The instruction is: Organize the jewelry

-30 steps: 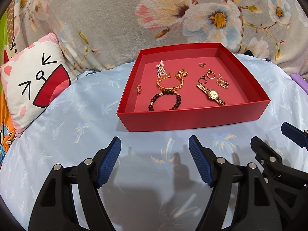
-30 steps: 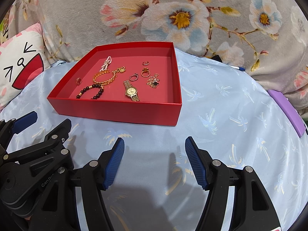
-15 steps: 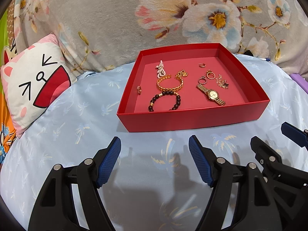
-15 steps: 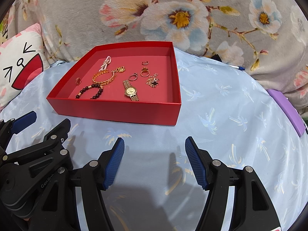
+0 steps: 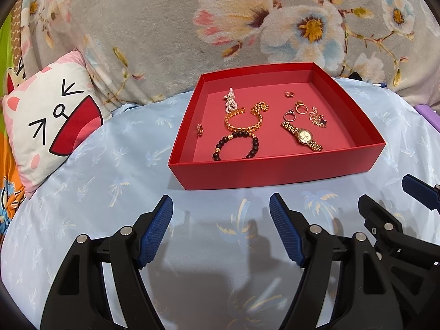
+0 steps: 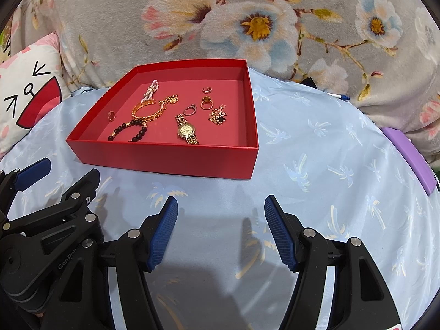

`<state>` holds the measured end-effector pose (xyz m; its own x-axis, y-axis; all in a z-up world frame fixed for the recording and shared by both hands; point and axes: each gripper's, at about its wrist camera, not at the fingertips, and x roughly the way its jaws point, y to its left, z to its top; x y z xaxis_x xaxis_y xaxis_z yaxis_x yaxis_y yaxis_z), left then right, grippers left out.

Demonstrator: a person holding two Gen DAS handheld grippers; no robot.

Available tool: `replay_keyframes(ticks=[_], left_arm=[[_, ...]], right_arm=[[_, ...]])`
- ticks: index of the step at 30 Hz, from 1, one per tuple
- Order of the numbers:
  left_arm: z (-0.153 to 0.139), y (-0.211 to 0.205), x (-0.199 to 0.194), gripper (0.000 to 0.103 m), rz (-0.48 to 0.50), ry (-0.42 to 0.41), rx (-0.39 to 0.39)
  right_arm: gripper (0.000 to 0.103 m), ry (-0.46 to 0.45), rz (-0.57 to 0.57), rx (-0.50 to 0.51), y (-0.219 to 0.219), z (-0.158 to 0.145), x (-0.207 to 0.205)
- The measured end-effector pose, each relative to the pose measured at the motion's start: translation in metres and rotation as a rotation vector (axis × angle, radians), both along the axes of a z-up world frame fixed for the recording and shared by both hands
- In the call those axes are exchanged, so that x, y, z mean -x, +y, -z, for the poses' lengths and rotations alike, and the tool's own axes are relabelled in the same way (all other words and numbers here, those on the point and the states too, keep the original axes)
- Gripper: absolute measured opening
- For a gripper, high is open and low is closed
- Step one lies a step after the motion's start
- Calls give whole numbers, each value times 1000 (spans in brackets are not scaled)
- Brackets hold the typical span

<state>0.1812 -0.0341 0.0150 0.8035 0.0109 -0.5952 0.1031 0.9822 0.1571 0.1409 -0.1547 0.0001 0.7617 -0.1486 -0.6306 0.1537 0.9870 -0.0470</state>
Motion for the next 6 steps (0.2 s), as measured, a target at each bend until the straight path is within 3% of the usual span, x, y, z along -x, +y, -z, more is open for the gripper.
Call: replay_keyframes(ticks=[6], left_arm=[[0, -1, 1, 70, -1, 1, -4]], right_arm=[[65, 2, 0, -1, 0, 0, 0]])
